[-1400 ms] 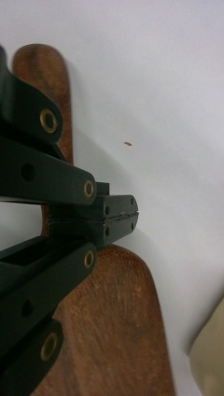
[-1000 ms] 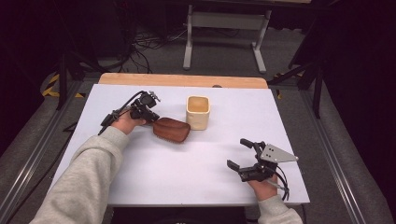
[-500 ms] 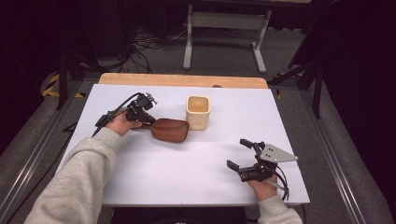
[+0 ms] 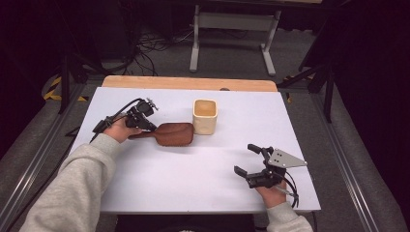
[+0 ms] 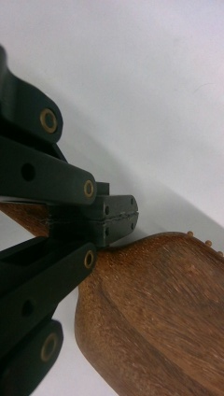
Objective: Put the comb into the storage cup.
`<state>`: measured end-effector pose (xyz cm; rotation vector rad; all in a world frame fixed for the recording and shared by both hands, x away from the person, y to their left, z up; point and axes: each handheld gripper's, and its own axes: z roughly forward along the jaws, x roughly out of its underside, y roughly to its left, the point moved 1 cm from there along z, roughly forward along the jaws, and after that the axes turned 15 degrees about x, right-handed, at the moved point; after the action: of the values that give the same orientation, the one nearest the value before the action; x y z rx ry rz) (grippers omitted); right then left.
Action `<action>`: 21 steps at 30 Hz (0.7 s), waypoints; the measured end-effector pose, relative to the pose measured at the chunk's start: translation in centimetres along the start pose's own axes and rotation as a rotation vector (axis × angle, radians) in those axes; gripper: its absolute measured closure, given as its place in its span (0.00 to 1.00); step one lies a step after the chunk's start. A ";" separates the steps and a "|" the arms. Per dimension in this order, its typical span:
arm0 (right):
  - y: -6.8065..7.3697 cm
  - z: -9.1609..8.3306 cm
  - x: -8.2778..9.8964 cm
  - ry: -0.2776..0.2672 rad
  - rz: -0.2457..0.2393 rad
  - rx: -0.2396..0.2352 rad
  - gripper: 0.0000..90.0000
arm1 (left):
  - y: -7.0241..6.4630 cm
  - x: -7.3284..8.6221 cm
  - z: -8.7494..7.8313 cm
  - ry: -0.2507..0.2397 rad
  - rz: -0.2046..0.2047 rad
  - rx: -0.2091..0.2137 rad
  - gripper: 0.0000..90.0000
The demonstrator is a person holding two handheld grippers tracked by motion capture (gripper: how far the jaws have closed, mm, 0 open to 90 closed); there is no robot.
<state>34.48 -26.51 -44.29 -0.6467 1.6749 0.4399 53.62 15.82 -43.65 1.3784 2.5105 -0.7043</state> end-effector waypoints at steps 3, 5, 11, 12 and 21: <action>0.0 -0.1 0.0 -0.002 0.000 0.001 0.06 | 0.0 0.0 -0.1 -0.003 -0.003 -0.006 1.00; 0.0 -0.1 0.0 -0.002 0.004 -0.001 0.06 | 0.0 0.0 -0.3 -0.016 -0.004 -0.006 0.99; 0.0 -0.1 0.0 -0.003 0.001 -0.001 0.06 | -0.1 0.1 -1.3 -0.063 0.010 0.011 0.83; 0.0 -0.1 0.0 -0.003 0.001 -0.001 0.06 | -0.1 0.1 -1.6 -0.068 0.007 0.021 0.77; 0.1 0.0 0.0 -0.004 -0.004 -0.003 0.06 | -0.6 0.7 -2.9 -0.119 0.078 0.119 0.06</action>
<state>34.40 -26.47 -44.24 -0.6502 1.6695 0.4407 52.94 17.45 -41.23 1.4190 2.3442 -0.9044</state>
